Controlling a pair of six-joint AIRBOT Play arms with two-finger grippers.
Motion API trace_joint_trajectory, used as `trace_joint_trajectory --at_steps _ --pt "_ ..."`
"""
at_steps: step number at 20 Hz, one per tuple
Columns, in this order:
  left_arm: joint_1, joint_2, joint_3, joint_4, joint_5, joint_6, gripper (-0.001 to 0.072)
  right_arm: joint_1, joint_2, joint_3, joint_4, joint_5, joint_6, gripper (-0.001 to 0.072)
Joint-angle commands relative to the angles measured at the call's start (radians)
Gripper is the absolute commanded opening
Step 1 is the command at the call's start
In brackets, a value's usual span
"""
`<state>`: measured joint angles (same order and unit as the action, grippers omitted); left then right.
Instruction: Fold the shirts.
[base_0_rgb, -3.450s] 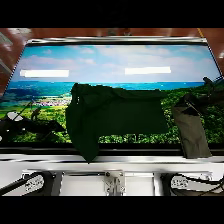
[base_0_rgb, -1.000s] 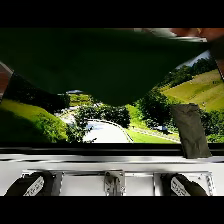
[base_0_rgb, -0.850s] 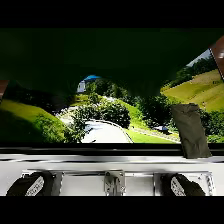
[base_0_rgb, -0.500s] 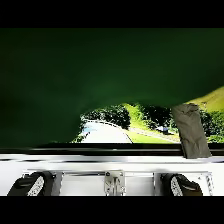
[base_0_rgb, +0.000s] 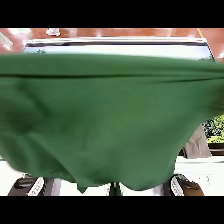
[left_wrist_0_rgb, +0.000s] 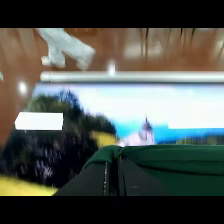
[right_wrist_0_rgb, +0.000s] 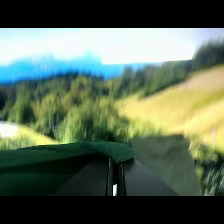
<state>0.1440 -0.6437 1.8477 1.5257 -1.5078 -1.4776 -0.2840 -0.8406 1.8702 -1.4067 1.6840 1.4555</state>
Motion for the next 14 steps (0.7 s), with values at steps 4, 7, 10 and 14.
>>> trace_joint_trajectory --at_steps 4,7,10,14 --pt "0.001 -0.226 -0.462 0.0 0.042 -0.006 0.004 0.028 -0.344 -0.281 -0.002 -0.036 0.006 0.0063" --pt "0.0 -0.445 -0.492 -0.008 0.171 -0.031 0.004 0.119 -0.552 -0.293 0.0 -0.277 0.013 0.0064" --pt "-0.009 -0.631 -0.469 -0.076 0.353 -0.031 0.004 0.2 -0.705 -0.293 0.0 -0.629 0.083 0.0064" --pt "-0.05 -0.799 -0.467 -0.189 0.693 -0.031 0.004 0.261 -0.84 -0.293 0.0 -1.067 0.096 0.0064"
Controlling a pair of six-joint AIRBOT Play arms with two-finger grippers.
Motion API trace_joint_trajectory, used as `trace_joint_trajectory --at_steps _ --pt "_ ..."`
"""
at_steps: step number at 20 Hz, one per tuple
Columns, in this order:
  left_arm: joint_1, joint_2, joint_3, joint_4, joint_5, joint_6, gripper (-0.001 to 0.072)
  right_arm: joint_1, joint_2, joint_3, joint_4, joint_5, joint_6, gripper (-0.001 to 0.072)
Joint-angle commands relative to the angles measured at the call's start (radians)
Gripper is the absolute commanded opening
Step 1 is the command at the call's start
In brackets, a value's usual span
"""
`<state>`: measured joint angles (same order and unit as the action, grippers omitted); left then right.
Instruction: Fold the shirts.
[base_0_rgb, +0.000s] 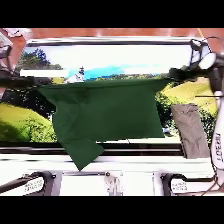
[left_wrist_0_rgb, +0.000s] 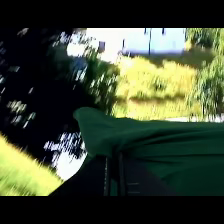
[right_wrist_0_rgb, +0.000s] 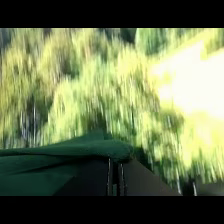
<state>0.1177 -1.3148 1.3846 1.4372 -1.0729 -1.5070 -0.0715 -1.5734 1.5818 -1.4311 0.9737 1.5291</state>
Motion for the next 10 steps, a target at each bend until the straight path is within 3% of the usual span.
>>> trace_joint_trajectory --at_steps 1,5,10 --pt "-0.033 -0.164 -0.003 -0.112 0.335 -0.002 0.004 0.057 -0.138 -0.005 0.029 -0.438 0.024 0.0064" --pt "-0.052 -0.296 -0.004 -0.175 0.491 -0.051 0.0041 0.064 -0.259 -0.005 0.069 -0.56 0.024 0.0064" --pt "-0.061 -0.386 -0.004 -0.233 0.426 -0.049 0.004 0.063 -0.32 -0.005 0.068 -0.473 0.023 0.0064"
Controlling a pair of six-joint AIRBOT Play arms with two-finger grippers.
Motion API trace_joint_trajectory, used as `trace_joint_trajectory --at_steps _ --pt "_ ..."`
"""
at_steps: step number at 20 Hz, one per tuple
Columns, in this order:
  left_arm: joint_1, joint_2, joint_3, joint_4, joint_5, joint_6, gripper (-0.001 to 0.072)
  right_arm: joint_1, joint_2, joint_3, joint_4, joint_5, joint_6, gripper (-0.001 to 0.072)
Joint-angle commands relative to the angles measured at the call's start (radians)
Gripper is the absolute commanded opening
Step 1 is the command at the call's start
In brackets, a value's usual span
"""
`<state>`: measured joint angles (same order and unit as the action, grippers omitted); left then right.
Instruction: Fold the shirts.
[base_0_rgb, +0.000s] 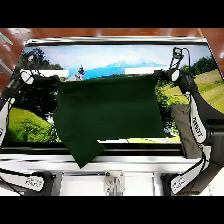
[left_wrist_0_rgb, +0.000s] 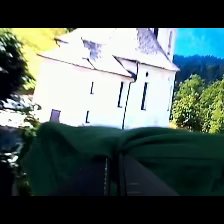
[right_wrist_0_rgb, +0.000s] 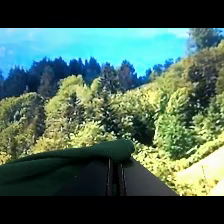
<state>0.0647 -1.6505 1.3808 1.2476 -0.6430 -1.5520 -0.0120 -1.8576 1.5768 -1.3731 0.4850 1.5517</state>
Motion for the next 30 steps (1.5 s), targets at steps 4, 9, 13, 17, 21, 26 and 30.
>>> trace_joint_trajectory --at_steps 4,9,13,17,21,26,30 --pt "0.004 -0.01 0.017 -0.008 -0.217 0.101 0.004 -0.024 0.021 0.0 -0.069 0.224 -0.016 0.0064" --pt "0.005 -0.015 0.041 0.099 -0.558 0.097 0.004 -0.069 0.041 0.0 -0.065 0.557 -0.022 0.0064" --pt "0.003 -0.056 0.04 0.095 -0.616 0.013 0.004 -0.066 0.007 0.0 -0.038 0.628 -0.021 0.0065" --pt "0.003 -0.079 0.041 0.091 -0.677 -0.025 0.0276 -0.066 0.001 0.0 -0.005 0.636 -0.022 0.0386" --pt "0.024 -0.03 0.046 0.096 -0.838 -0.019 0.0476 -0.08 0.113 0.0 -0.076 0.759 -0.094 0.0509" --pt "0.113 0.208 -0.117 0.095 -0.962 0.072 0.0613 -0.224 0.303 0.0 -0.297 0.959 -0.106 0.0509" --pt "0.241 0.435 -0.596 -0.089 -0.796 0.157 0.0606 -0.417 0.34 -0.001 -0.036 1.013 -0.111 0.0509"
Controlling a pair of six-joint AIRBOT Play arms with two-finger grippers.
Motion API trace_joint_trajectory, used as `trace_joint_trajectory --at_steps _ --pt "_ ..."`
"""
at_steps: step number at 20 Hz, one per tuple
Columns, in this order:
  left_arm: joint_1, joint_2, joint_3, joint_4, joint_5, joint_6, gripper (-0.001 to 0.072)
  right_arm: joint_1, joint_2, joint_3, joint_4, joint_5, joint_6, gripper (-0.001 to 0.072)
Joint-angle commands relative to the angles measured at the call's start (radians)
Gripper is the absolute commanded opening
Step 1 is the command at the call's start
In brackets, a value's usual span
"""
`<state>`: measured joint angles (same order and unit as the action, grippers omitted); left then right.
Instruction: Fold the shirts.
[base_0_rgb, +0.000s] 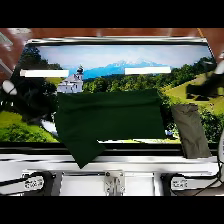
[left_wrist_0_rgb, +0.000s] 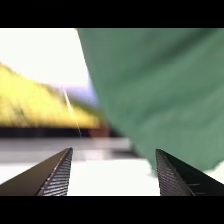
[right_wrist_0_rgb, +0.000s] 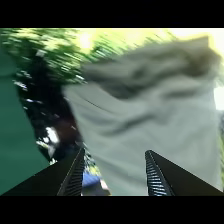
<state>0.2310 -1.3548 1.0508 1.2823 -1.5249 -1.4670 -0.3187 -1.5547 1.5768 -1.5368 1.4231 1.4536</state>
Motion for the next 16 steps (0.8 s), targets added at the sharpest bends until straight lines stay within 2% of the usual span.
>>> trace_joint_trajectory --at_steps 1,3,8,14,15,16 --pt "0.097 0.17 -0.361 -0.179 0.141 0.1 0.0605 -0.132 0.038 -0.005 0.169 0.089 -0.023 0.0509" --pt "0.107 0.182 -0.466 -0.217 0.202 0.151 0.0606 -0.145 0.038 -0.018 0.199 0.099 -0.025 0.0509" --pt "0.105 0.175 -0.568 -0.272 0.366 0.184 0.0585 -0.132 0.037 -0.083 0.227 0.03 -0.021 0.0509" --pt "0.105 0.143 -0.593 -0.33 0.384 0.215 0.0585 -0.132 0.037 -0.188 0.265 -0.01 0.003 0.0509" --pt "0.104 0.139 -0.594 -0.361 0.392 0.23 0.0575 -0.132 0.037 -0.203 0.266 -0.006 0.008 0.0509" --pt "0.098 0.137 -0.596 -0.375 0.402 0.229 0.0517 -0.132 0.037 -0.216 0.273 -0.006 0.013 0.0509"
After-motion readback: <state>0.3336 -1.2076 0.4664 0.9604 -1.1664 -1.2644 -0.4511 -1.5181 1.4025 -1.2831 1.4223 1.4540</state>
